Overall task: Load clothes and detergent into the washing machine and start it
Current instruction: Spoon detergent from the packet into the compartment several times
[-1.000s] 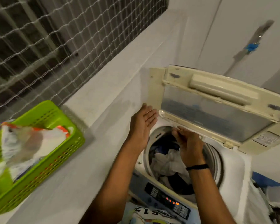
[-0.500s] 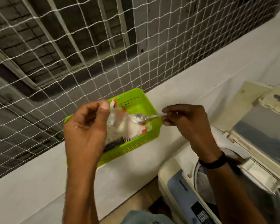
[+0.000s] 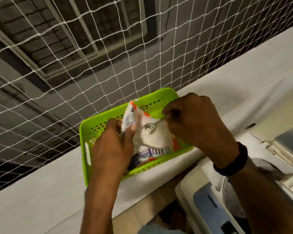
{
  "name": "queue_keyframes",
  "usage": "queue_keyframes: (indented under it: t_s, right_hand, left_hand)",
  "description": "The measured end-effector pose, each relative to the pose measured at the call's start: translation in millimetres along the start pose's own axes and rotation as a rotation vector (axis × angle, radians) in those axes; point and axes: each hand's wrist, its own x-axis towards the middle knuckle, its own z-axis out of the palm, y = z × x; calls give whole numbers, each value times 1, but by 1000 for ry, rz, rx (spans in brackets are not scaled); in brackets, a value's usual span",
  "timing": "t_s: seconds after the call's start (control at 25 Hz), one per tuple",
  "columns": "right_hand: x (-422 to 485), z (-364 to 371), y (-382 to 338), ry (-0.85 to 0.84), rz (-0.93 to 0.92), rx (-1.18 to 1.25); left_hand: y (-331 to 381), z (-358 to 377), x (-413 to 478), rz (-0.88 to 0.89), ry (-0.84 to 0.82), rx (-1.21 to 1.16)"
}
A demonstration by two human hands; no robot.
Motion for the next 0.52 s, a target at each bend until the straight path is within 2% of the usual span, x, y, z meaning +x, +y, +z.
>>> queue_keyframes:
  t_s: [0.08, 0.24, 0.4, 0.52]
  right_hand:
    - [6, 11, -1, -20, 20, -46]
    - [14, 20, 3, 27, -4, 3]
    - [20, 28, 2, -168, -30, 5]
    - [17, 25, -1, -203, -78, 35]
  left_hand:
    - [-8, -2, 1, 33, -20, -97]
    - [-20, -6, -1, -61, -81, -391]
    - [-28, -8, 2, -96, -122, -556]
    - [-27, -7, 1, -63, -145, -577]
